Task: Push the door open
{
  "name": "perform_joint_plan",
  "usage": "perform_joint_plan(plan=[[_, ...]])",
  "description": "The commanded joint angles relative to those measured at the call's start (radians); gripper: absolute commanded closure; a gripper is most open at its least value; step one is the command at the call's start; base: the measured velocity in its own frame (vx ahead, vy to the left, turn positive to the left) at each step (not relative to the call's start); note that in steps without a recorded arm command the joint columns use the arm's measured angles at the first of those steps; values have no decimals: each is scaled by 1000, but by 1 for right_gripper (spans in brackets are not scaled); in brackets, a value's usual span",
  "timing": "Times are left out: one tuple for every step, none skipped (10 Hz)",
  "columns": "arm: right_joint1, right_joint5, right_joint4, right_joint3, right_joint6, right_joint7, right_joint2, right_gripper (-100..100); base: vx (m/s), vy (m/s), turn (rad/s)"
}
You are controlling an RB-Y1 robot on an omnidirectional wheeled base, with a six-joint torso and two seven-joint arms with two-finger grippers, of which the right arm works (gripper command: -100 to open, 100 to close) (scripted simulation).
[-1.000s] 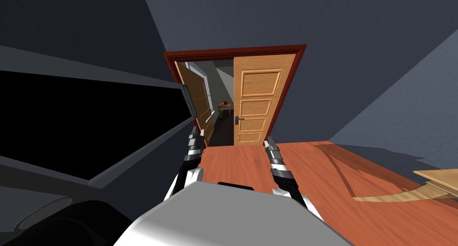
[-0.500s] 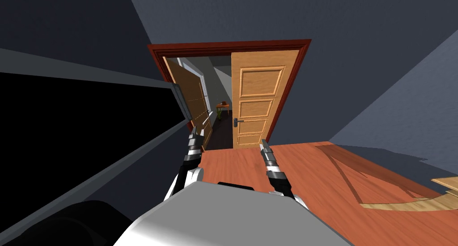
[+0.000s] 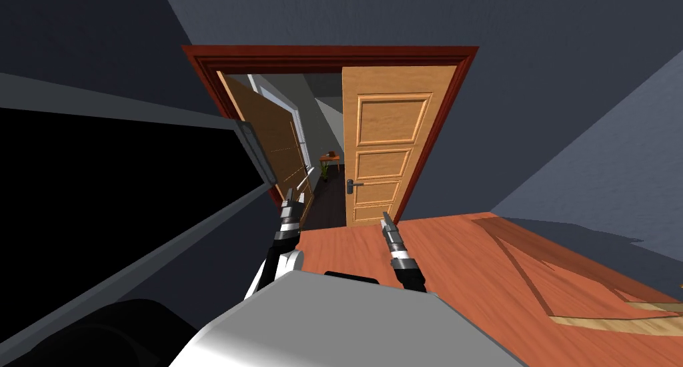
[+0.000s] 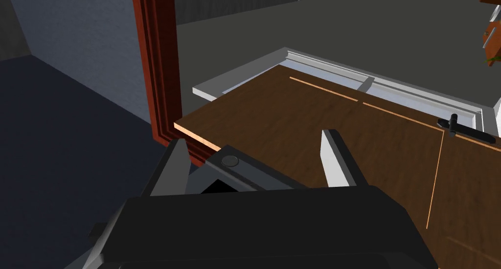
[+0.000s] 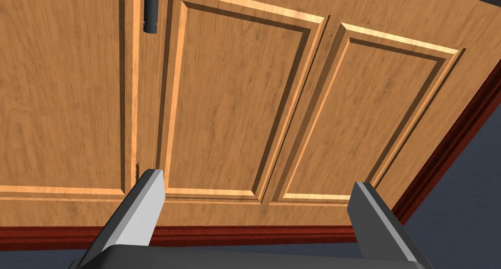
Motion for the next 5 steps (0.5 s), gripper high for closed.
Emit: perform_joint_plan(plan=[[3, 22, 31, 17, -1, -17, 7, -100, 187, 12, -46], [4, 35, 46, 28, 1, -27, 11, -100, 201, 11, -50], [5, 48, 60, 38, 4, -38, 15, -100, 200, 15, -43], [5, 60, 74, 48, 6, -48, 19, -100, 204, 39, -45], [6, 72, 88, 57, 9, -58, 24, -100, 211, 14, -56]])
